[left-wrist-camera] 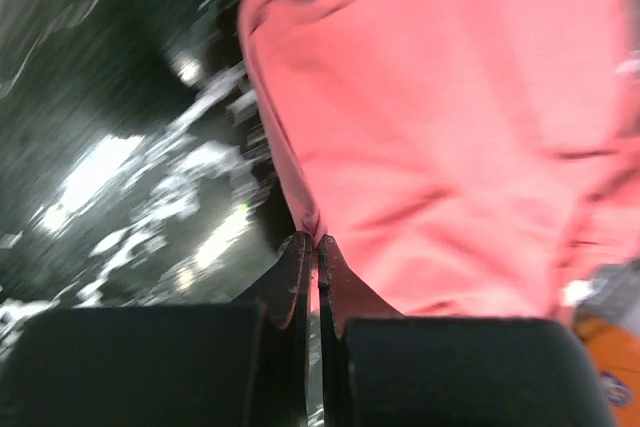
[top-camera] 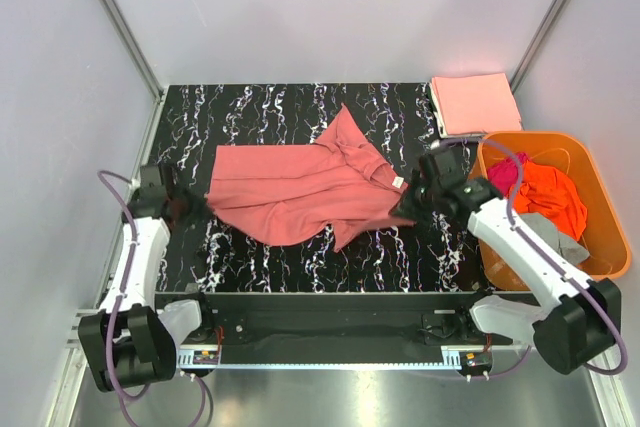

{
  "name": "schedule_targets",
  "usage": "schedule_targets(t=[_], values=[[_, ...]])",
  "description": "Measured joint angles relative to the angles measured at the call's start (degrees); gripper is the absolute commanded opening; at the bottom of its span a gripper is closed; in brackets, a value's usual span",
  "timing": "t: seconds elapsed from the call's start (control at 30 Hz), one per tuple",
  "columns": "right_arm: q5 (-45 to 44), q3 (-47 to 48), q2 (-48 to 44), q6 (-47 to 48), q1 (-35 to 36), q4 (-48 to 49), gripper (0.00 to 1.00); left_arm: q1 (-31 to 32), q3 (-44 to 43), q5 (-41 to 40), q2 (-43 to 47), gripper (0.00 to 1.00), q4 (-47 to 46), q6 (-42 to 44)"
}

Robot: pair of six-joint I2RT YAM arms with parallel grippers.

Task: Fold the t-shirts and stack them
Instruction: Flatten the tshirt out

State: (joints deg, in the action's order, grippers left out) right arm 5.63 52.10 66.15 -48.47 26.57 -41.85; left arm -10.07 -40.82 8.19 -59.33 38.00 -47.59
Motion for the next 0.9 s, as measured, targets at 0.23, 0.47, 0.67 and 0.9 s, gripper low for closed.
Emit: schedule_targets(t=[0.23,0.47,0.67,0.9], values=[[-8.02,29.44,3.61,11.56,-2.75,-7.69,0.00,3.26,-26.49,0.26,-4.87,0.00,1.03,-0.02],[-12.09,60.28,10.82,19.28,-9.99,-10.62,0.00,5.42,-58.05,0.55,-13.99,0.00,1.25,0.00],[-12.85,92.30,24.65,27.41,-11.52,-11.69,0.00,5.42,-85.74,1.81,-27.02,0.00,-5.01,0.00],[-13.64,106.60,30.23,31.17,-12.81,-6.49,0.00,5.42,-91.38,3.82,-28.50,0.00,-16.72,-3.85]])
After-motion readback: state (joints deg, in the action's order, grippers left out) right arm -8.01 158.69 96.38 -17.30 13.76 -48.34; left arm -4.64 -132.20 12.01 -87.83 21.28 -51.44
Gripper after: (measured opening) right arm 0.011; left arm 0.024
